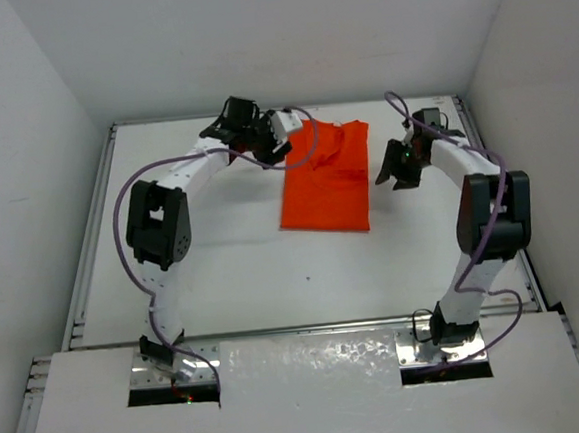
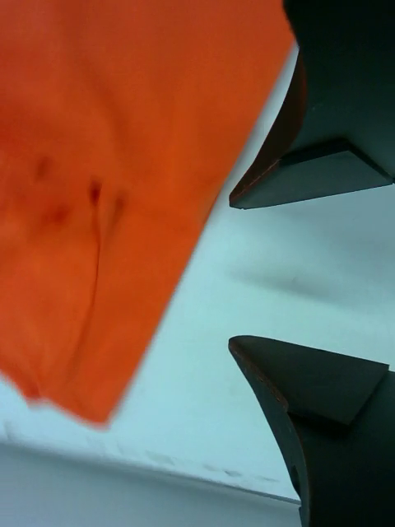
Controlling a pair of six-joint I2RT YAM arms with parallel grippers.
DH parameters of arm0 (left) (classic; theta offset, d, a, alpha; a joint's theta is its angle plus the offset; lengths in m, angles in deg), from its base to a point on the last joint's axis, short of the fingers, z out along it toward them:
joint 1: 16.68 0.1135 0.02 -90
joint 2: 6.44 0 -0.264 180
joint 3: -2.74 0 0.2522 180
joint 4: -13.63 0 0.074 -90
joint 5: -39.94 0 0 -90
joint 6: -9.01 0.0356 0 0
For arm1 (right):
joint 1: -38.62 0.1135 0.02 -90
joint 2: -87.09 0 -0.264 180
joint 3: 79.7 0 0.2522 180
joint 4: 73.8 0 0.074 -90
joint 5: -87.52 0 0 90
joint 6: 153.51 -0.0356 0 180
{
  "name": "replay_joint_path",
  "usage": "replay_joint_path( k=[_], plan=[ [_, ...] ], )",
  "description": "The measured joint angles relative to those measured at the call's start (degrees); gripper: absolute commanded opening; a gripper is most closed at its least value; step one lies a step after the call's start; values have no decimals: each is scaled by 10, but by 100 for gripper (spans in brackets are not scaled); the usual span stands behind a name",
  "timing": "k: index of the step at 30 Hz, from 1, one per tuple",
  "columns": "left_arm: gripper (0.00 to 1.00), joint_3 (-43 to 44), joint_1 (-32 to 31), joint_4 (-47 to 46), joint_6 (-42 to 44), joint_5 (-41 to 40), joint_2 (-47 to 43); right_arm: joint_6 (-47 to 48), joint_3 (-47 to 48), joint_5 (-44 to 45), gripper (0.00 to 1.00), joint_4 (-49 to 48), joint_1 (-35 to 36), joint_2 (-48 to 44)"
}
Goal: Fold and stack the t-shirts
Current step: Fold the folded rectangular tshirt in 1/3 of the way, then grab one side of the 2/3 rectangular tshirt with both arms
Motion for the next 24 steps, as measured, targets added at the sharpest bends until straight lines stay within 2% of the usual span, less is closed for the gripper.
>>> replay_joint_path(
  k=[1,3,5,8,11,13,19,22,24],
  plan=[
    [62,-14,-2,37,58,23,-19,2,-27,-8,60,-1,4,-24],
    [62,-50,-21,139,214,66,-62,5,-90,-29,61,-11,17,-69],
    [64,-97,-43,206,330,79,-89,2,-142,-39,61,-25,28,-92],
    [65,-183,-75,260,445,83,-108,-13,-207,-49,60,-48,49,-99],
    [66,-242,-98,265,495,78,-103,-27,-230,-52,60,-63,73,-84],
    [69,-251,-100,256,509,74,-100,-34,-234,-52,60,-81,83,-75],
    [69,-268,-103,174,520,56,-100,-59,-249,-52,57,-130,84,-76],
    [61,-279,-105,147,517,47,-102,-80,-261,-61,56,-159,85,-78],
    [51,-283,-106,133,515,39,-102,-88,-265,-64,52,-171,88,-78]
  ],
)
